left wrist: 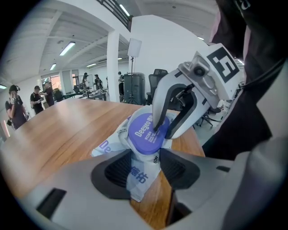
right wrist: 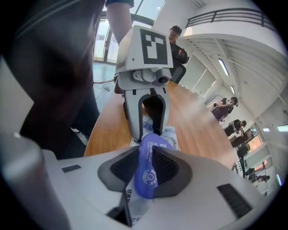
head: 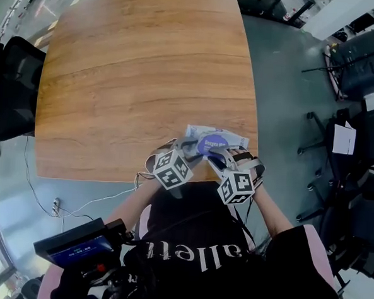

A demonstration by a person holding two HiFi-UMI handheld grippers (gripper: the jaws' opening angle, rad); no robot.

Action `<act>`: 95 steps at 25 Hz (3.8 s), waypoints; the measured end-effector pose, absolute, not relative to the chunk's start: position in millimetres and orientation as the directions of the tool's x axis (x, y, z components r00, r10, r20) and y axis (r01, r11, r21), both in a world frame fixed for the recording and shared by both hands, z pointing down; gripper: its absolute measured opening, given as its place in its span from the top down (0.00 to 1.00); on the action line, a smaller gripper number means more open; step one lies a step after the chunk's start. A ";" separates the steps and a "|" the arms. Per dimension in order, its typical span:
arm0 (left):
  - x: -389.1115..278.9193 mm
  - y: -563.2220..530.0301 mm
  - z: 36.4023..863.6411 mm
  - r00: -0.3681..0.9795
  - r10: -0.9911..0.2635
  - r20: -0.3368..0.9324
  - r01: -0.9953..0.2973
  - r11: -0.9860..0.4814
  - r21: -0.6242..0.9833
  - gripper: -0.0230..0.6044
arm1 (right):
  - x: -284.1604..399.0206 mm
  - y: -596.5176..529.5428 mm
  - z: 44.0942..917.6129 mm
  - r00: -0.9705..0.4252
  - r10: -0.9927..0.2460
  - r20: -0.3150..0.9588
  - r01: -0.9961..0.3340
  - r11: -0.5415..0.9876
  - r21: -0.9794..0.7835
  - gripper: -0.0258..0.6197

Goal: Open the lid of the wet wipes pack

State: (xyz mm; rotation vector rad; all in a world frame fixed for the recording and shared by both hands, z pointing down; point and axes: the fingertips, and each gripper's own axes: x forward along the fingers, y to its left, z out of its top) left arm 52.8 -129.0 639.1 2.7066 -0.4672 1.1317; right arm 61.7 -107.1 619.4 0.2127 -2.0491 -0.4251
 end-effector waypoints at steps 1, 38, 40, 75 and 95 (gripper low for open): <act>53.1 -129.0 639.1 0.663 -0.218 0.716 -0.349 -0.937 0.037 0.64 | 61.8 -107.0 618.5 -0.495 -0.332 0.803 0.029 0.917 0.397 0.83; 53.4 -127.9 638.2 0.671 -0.187 0.717 -0.341 -0.937 0.074 0.64 | 66.6 -205.1 548.6 -0.550 -0.527 0.648 -0.333 0.850 0.409 0.89; 52.8 -129.1 638.1 0.673 -0.182 0.717 -0.340 -0.937 0.081 0.64 | 67.7 -223.0 553.9 -0.533 -0.534 0.656 -0.360 0.845 0.396 0.89; 30.8 -118.8 526.1 0.769 -0.350 0.535 -0.531 -0.816 0.229 0.88 | 92.1 -140.5 527.3 -0.430 -0.747 0.506 -0.895 0.426 -0.132 0.89; -86.1 28.3 493.5 0.831 -0.297 0.470 -0.471 -0.825 0.313 0.96 | -6.5 0.6 490.7 -0.335 -0.837 0.432 -0.935 0.239 -0.262 0.89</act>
